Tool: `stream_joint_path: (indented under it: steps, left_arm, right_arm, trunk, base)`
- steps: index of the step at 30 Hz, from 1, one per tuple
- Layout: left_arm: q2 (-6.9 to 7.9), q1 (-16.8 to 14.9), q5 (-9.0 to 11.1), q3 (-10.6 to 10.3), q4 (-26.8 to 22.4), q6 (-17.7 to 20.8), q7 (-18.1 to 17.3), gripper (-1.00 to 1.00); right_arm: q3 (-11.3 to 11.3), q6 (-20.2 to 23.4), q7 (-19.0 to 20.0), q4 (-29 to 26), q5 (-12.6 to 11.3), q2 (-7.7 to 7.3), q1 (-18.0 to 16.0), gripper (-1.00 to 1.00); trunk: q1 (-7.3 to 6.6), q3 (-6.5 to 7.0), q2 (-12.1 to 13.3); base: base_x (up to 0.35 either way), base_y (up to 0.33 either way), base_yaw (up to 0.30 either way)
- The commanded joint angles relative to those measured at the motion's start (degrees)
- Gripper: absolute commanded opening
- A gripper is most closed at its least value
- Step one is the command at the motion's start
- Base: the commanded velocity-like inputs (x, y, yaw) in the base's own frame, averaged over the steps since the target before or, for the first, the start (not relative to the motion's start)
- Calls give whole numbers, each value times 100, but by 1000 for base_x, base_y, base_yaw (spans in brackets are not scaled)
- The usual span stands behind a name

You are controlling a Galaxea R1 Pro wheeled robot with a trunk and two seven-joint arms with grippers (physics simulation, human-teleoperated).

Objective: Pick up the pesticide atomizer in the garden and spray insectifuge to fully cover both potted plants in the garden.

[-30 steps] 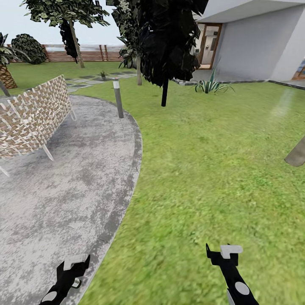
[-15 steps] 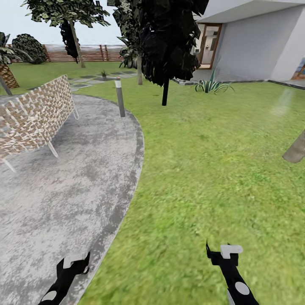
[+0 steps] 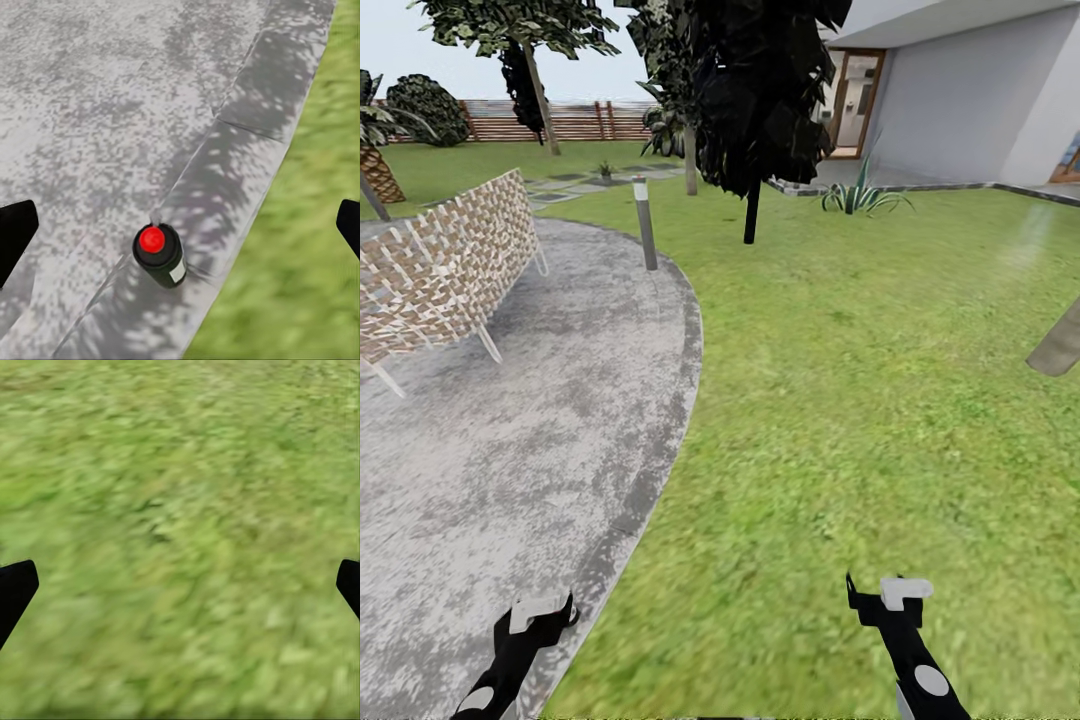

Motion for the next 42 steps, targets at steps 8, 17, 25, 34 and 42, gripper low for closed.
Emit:
stream_joint_path:
  steps: [8,17,25,34,42]
  left_arm:
    - [10,0,-30,-21,25,-42,-55,100]
    - [17,24,-54,-59,47,-762,-74,100]
    - [10,24,-55,-69,42,-810,-98,100]
    - [10,24,-50,-64,49,-834,-86,100]
    - [17,24,-43,-44,50,-861,-68,100]
  right_arm:
    - [-34,-17,-9,3,48,3,-4,100]
    - [-34,-23,-4,-5,51,-3,-4,100]
    - [-33,-25,-7,3,53,-2,-4,100]
    - [-33,-25,-15,3,59,-5,-4,100]
    - [-30,-25,-20,10,60,-5,-4,100]
  trunk:
    - [175,-220,-324]
    - [373,-464,-685]
    - [549,-681,-1006]
    - [727,-929,-1328]
    - [747,-1179,-1339]
  base:
    - [0,0,0]
    - [0,0,0]
    - [0,0,0]
    - [0,0,0]
    - [0,0,0]
